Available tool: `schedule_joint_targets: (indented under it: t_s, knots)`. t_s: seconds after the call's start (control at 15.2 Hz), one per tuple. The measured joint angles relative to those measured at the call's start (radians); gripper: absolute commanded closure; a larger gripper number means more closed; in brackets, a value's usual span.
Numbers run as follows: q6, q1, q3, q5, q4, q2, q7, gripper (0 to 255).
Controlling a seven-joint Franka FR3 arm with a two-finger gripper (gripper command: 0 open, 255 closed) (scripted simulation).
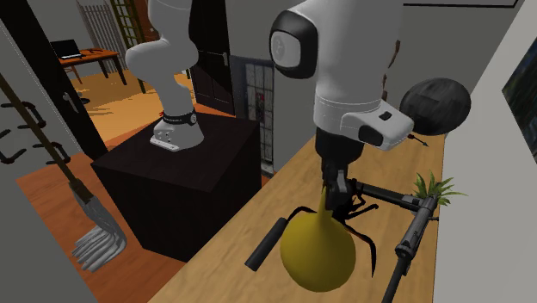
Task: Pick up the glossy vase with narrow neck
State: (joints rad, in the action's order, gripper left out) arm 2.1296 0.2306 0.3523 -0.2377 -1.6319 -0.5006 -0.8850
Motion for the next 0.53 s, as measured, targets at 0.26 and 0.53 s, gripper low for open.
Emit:
schedule_joint_targets:
  t_s: [0.26, 0.53]
  knots:
    - [-0.043, -0.002, 0.006, 0.011, 0.021, 0.023, 0.008, 255]
    - [-0.088, -0.004, 0.011, 0.021, 0.05, 0.041, 0.016, 255]
